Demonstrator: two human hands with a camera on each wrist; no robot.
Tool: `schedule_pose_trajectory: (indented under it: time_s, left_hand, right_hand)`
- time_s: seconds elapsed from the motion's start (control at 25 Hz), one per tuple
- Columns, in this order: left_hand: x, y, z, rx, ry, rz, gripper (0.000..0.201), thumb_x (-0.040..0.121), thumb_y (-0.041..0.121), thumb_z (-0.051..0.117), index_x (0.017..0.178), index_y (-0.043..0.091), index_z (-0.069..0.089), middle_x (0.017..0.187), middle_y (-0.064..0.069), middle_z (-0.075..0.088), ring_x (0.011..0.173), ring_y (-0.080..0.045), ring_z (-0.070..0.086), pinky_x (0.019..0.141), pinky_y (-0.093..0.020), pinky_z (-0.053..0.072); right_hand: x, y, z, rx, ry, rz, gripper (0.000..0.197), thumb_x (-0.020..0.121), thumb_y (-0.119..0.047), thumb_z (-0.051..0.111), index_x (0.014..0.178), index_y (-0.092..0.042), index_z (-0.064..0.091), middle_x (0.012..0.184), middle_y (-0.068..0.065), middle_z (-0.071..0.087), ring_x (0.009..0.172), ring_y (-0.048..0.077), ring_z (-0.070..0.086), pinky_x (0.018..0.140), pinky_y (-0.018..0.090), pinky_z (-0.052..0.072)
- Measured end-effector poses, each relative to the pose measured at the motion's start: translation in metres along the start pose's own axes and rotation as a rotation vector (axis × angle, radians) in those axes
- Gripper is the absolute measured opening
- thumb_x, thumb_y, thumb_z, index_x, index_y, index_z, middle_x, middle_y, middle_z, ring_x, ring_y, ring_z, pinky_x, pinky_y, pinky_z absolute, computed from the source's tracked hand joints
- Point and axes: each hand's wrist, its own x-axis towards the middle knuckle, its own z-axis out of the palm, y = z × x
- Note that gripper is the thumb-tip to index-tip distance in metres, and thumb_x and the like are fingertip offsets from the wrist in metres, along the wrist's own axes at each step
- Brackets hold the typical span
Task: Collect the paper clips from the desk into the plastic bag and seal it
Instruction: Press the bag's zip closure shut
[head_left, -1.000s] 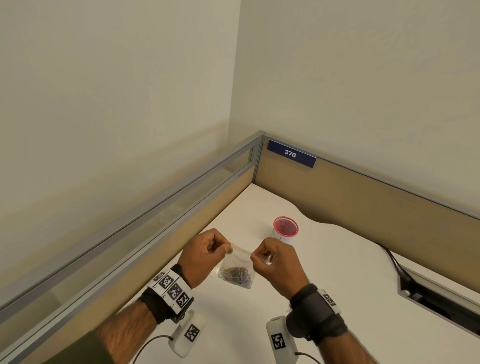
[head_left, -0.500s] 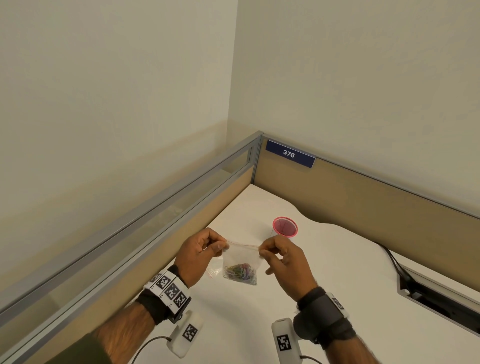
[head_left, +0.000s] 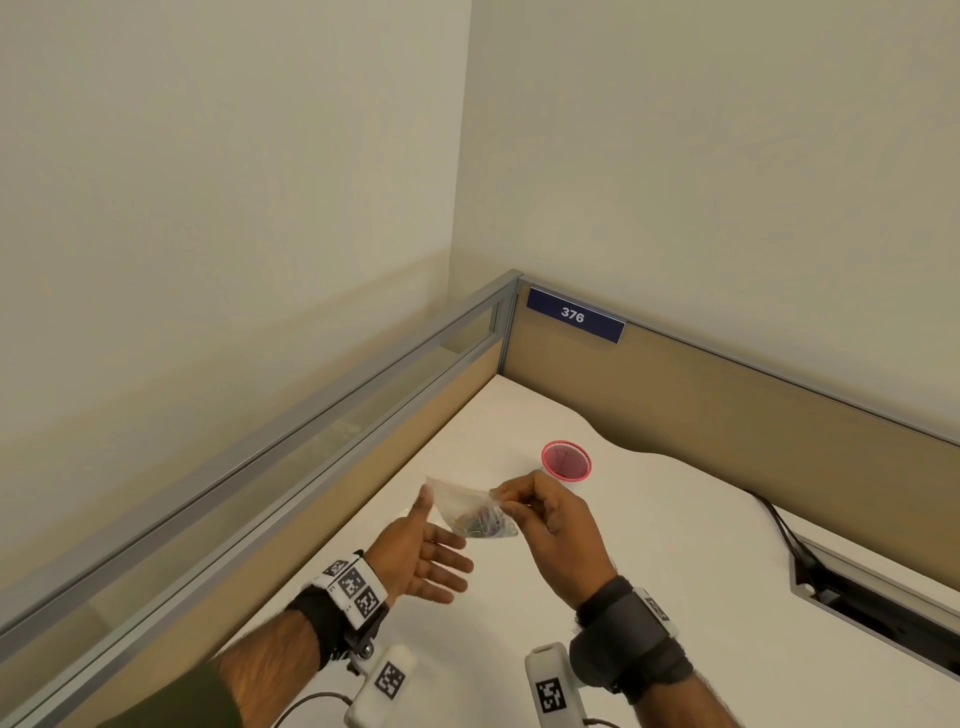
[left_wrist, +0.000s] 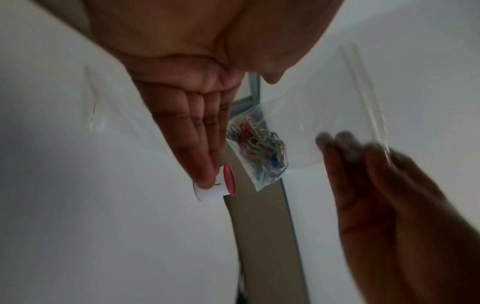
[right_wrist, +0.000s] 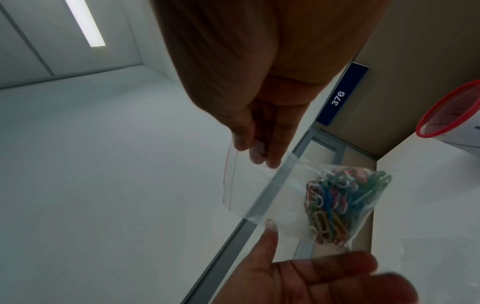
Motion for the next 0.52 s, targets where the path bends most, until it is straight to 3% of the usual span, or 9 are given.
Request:
schedule_pose_trajectory:
  time_s: [0.12, 0.2, 0.32, 0.4, 0.52]
  left_hand:
    - [0.004, 0.004, -0.003, -0.301, -0.063, 0.000, 0.082, 0.092, 0.073, 0.039, 0.120, -0.001, 0.064, 0.111, -0.028, 0.073, 0.096, -0.041, 0.073, 0.067, -0.039, 0.064]
    - [0.007, 0.007, -0.006, -0.355, -0.085, 0.052, 0.062, 0.094, 0.053, 0.058, 0.123, -0.002, 0.065, 0.113, -0.028, 0.072, 0.094, -0.037, 0.073, 0.073, -0.039, 0.064]
    - [0.015, 0.010, -0.006, -0.394, -0.059, 0.134, 0.046, 0.091, 0.026, 0.068, 0.124, -0.006, 0.062, 0.118, -0.029, 0.070, 0.097, -0.038, 0.071, 0.077, -0.044, 0.062]
    - [0.018, 0.012, -0.001, -0.411, 0.079, 0.151, 0.036, 0.089, 0.011, 0.070, 0.120, -0.005, 0.061, 0.116, -0.029, 0.070, 0.093, -0.039, 0.072, 0.070, -0.046, 0.063]
    - [0.015, 0.015, 0.008, -0.387, 0.112, 0.174, 0.024, 0.090, -0.001, 0.066, 0.113, 0.001, 0.062, 0.104, -0.022, 0.075, 0.085, -0.034, 0.075, 0.068, -0.048, 0.063]
  right_hand:
    - [-0.006, 0.005, 0.000, 0.029, -0.129, -0.060, 0.019, 0.092, -0.009, 0.057, 0.090, -0.027, 0.063, 0.103, -0.008, 0.070, 0.099, 0.008, 0.065, 0.085, 0.022, 0.055]
    - [-0.012, 0.011, 0.000, -0.031, -0.217, -0.100, 0.014, 0.092, -0.014, 0.059, 0.091, -0.027, 0.063, 0.104, -0.009, 0.069, 0.101, 0.008, 0.063, 0.087, 0.023, 0.053]
    - [-0.022, 0.017, 0.001, -0.131, -0.304, -0.162, 0.004, 0.089, -0.020, 0.062, 0.091, -0.023, 0.066, 0.115, -0.018, 0.063, 0.113, 0.000, 0.053, 0.094, 0.014, 0.044]
    - [-0.025, 0.023, 0.001, -0.115, -0.235, -0.126, 0.007, 0.087, -0.030, 0.066, 0.088, -0.023, 0.066, 0.116, -0.018, 0.060, 0.115, 0.001, 0.051, 0.093, 0.015, 0.043]
    - [-0.018, 0.026, 0.007, 0.095, 0.005, 0.218, 0.025, 0.083, -0.043, 0.067, 0.094, -0.021, 0.062, 0.105, -0.009, 0.063, 0.100, 0.011, 0.062, 0.083, 0.035, 0.058]
